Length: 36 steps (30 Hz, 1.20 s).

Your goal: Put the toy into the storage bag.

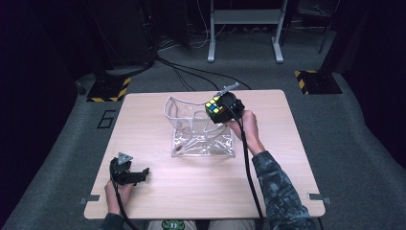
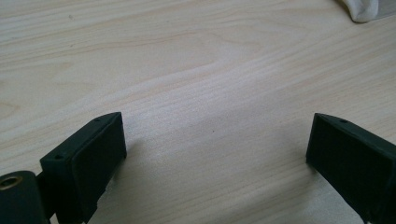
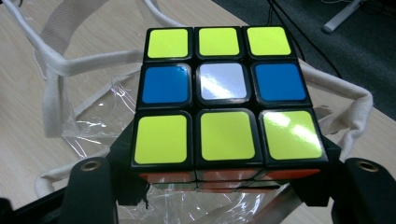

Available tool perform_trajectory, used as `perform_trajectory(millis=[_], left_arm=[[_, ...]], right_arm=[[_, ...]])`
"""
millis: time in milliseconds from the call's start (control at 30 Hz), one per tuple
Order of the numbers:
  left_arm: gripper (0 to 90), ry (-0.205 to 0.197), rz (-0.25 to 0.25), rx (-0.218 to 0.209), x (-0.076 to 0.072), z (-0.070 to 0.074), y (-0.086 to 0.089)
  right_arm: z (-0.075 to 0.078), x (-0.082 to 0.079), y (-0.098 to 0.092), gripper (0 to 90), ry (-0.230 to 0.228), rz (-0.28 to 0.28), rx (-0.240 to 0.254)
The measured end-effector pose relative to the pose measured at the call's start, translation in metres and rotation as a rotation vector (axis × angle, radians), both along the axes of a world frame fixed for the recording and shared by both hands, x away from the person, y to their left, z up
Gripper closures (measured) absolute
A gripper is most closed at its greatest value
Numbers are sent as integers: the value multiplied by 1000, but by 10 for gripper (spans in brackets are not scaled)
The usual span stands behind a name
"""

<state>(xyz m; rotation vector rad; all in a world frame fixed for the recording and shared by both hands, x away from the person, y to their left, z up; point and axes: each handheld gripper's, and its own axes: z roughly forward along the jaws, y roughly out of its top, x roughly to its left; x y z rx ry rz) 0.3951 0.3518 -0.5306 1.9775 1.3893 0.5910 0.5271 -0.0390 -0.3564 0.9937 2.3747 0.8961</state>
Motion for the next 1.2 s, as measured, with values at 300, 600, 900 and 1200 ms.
perform_trajectory(millis=[300,600,900,1200], left_arm=[[47,0,0,0,0,0,0],[48,1,0,1,0,0,0],[48,-3,5,-5,0,0,0],[48,-1,4,-3,0,0,0]], right_arm=[[-5,4,-1,330,7,-35,-29],[-13,6,5,330,30,-60,-88],[-14,3,17,329,15,-48,-145],[-19,4,28,329,60,-26,-210]])
